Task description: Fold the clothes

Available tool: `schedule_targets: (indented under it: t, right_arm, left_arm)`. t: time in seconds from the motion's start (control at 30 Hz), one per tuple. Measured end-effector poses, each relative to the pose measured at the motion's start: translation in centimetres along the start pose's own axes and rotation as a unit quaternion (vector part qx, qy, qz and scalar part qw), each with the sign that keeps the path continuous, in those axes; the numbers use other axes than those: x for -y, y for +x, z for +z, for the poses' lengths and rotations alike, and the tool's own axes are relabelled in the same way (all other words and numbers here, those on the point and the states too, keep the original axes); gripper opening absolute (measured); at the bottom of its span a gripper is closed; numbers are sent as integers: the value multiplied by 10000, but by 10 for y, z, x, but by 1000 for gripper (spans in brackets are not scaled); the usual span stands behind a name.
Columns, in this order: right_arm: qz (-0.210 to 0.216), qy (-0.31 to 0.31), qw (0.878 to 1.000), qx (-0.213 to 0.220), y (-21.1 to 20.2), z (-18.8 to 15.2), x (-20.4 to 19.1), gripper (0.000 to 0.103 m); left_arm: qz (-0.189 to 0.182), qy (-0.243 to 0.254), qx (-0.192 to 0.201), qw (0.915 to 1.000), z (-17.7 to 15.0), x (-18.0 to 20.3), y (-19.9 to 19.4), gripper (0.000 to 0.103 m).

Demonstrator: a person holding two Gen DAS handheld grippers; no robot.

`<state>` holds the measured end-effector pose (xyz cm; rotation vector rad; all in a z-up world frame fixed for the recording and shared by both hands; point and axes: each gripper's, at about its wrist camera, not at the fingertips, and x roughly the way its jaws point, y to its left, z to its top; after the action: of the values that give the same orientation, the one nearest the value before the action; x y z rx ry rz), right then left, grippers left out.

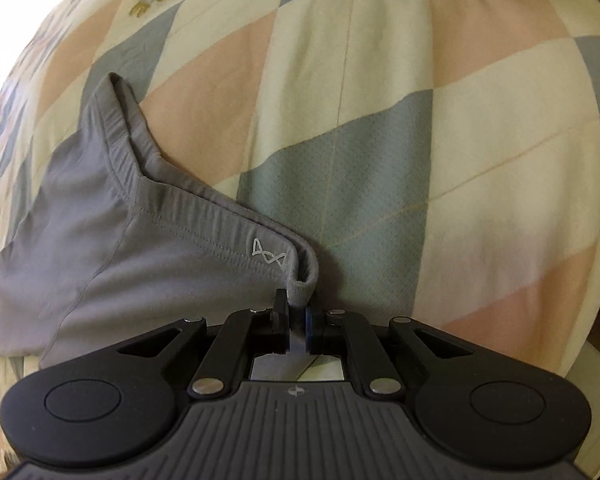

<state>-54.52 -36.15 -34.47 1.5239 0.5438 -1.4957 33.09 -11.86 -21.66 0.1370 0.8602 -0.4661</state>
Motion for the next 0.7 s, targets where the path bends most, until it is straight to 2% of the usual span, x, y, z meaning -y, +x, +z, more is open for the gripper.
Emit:
schedule_targets:
  t: [0.03, 0.07, 0.1, 0.27, 0.37, 0.43, 0.47, 0.5, 0.57, 0.63, 0.7]
  right_arm:
    - [-36, 48, 10000, 36, -1, -2, -1, 7]
    - [-77, 104, 9999, 71, -2, -4, -1, 7]
    - [-110, 176, 9997, 107, -3, -5, -1, 7]
    - [-245, 349, 9987, 273, -10, -9, -11, 7]
    - [-245, 403, 9982, 375, -16, -10, -16, 7]
    - [-245, 424, 9980, 410, -17, -12, -18, 7]
    - [-236, 433, 9979, 417, -17, -14, -19, 8]
    - [-217, 453, 9979, 418, -17, -16, -19, 11]
    - [-176, 482, 9979, 388, -16, -22, -20, 13]
    - [-134, 432, 9983, 368, -18, -27, -19, 15]
    - [-93, 394, 9984, 389, -21, -30, -18, 16]
  left_arm:
    - [113, 95, 103, 9998, 11, 3, 3, 45]
    - [227, 191, 206, 9993, 22, 5, 6, 13]
    - [340, 286, 308, 9985, 33, 8, 9, 7]
    - [904, 761, 820, 9896, 87, 21, 24, 7]
    - [1801, 635, 1202, 9742, 154, -12, 16, 10]
    - [2412, 531, 1453, 9581, 200, -37, 10, 24]
    - [2676, 505, 1374, 9524, 209, -46, 14, 28]
    - [2929, 484, 1250, 9467, 215, -54, 19, 39]
    - [2730, 170, 1016, 9565, 203, -65, 15, 42]
    - [2027, -45, 766, 9762, 166, -66, 5, 55]
    - [1612, 50, 470, 9858, 120, -53, -4, 61]
